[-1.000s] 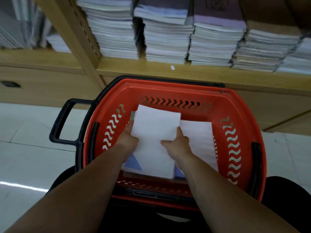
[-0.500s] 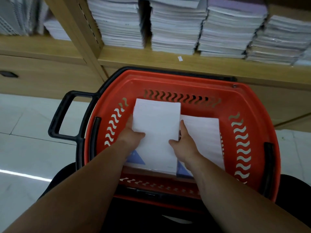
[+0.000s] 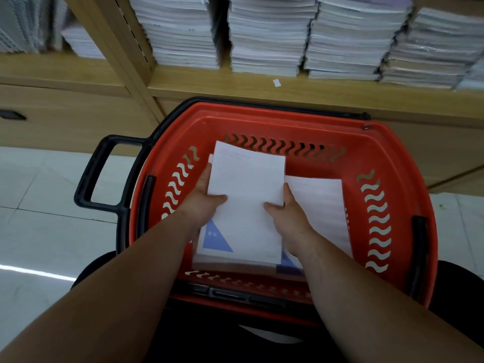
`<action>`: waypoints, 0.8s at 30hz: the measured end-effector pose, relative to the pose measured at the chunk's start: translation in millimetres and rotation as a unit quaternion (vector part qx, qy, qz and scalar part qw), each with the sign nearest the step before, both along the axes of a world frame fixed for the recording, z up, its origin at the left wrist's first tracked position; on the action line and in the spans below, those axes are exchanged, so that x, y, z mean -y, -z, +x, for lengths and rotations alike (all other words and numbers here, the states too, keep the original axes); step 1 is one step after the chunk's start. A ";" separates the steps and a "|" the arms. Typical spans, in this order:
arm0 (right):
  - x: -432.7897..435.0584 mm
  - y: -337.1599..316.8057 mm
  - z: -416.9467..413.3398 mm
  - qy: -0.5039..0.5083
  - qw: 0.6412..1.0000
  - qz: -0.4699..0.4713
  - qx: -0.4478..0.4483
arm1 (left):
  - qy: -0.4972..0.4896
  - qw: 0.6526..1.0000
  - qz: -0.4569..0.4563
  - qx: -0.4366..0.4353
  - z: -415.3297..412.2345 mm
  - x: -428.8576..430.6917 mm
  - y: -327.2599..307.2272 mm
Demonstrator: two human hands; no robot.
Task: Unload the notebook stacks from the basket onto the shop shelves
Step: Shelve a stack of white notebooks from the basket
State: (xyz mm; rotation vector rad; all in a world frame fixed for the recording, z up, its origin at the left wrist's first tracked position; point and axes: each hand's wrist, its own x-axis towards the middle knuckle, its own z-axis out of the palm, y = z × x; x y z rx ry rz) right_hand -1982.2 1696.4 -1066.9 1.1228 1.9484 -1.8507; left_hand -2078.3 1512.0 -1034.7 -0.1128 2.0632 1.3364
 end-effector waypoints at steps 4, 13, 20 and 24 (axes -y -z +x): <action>-1.9 -8.2 0.8 0.026 0.999 -0.042 -0.006 | 0.001 0.999 0.041 0.012 11.6 -2.1 -23.2; -17.6 -60.2 18.6 0.068 0.984 -0.105 -0.127 | -0.012 0.984 0.146 -0.099 45.9 -18.2 -89.1; -34.4 -155.8 27.3 0.039 0.963 -0.082 -0.254 | -0.062 0.955 0.234 -0.171 70.0 -26.7 -186.1; -48.2 -209.6 30.6 -0.019 0.950 -0.084 -0.299 | -0.075 0.930 0.317 -0.172 71.6 -27.2 -240.1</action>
